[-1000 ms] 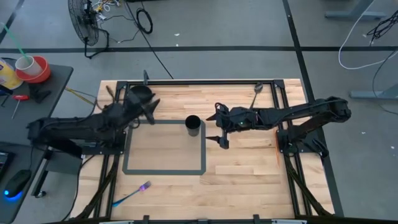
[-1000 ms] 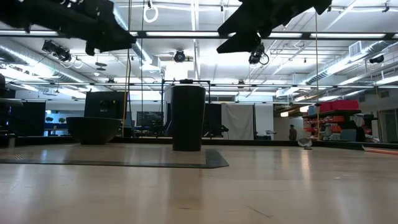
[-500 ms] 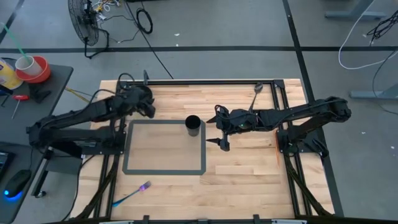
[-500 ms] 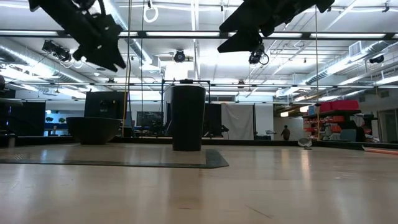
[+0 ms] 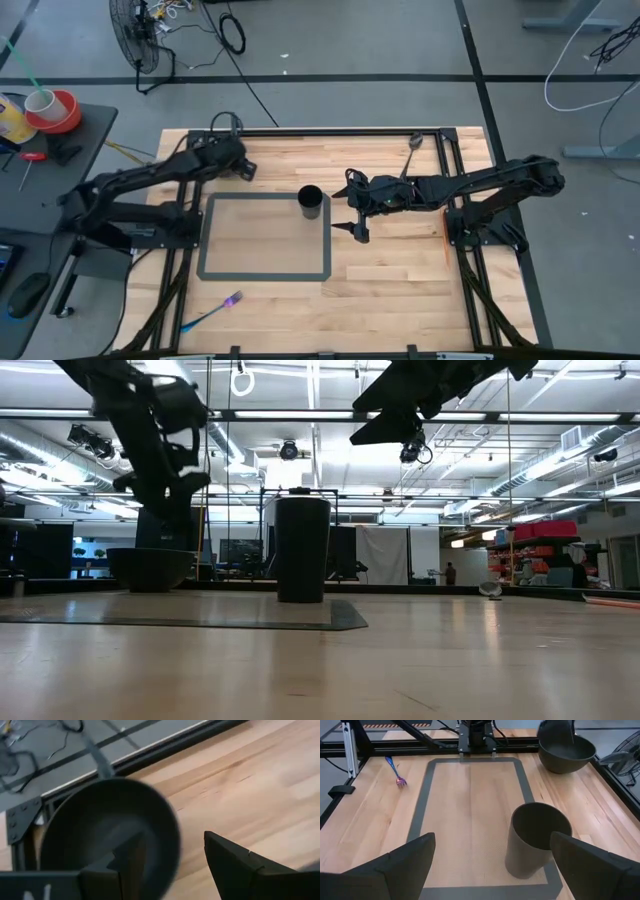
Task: Pick & Place Utensil
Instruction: Put the black bowl on the gray mat
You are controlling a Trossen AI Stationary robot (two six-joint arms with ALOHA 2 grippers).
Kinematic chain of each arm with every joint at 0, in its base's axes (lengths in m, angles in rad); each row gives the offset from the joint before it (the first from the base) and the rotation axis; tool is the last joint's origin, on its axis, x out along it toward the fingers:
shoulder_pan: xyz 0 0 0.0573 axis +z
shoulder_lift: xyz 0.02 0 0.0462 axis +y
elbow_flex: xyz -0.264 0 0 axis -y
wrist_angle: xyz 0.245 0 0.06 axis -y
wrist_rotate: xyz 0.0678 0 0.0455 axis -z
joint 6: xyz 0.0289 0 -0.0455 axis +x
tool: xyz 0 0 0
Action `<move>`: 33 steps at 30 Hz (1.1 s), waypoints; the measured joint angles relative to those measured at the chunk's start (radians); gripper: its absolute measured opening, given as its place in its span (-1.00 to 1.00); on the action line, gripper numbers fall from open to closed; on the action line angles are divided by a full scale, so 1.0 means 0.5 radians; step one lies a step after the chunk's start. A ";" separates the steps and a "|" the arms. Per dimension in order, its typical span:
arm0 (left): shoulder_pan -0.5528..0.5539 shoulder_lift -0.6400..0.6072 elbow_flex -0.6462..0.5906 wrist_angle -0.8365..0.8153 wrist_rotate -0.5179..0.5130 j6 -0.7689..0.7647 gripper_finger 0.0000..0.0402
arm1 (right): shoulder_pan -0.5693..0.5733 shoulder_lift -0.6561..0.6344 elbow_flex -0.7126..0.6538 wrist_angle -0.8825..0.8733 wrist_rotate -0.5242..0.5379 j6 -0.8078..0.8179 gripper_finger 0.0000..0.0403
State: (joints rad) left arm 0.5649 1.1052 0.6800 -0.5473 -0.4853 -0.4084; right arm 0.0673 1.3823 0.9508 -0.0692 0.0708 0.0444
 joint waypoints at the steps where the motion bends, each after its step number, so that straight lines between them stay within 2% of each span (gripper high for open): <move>1: 0.032 0.037 0.000 0.000 0.012 0.001 0.03 | 0.000 0.000 0.000 0.000 0.000 0.000 0.98; 10: 0.184 0.292 -0.001 0.012 0.166 0.054 0.03 | 0.000 0.000 0.000 0.001 0.000 -0.001 0.98; 21: 0.187 0.337 -0.002 0.044 0.179 0.055 0.02 | 0.000 0.000 0.000 0.001 0.000 -0.002 0.98; 30: 0.194 0.432 -0.002 0.025 0.347 0.041 -0.23 | 0.000 0.000 0.000 -0.006 -0.001 -0.002 0.98; 33: 0.194 0.471 -0.002 0.027 0.310 0.047 -0.32 | 0.000 0.000 0.000 -0.010 0.000 -0.002 0.98</move>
State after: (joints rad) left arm 0.6621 1.3407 0.6788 -0.5340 -0.3302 -0.3851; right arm 0.0673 1.3825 0.9508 -0.0742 0.0708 0.0437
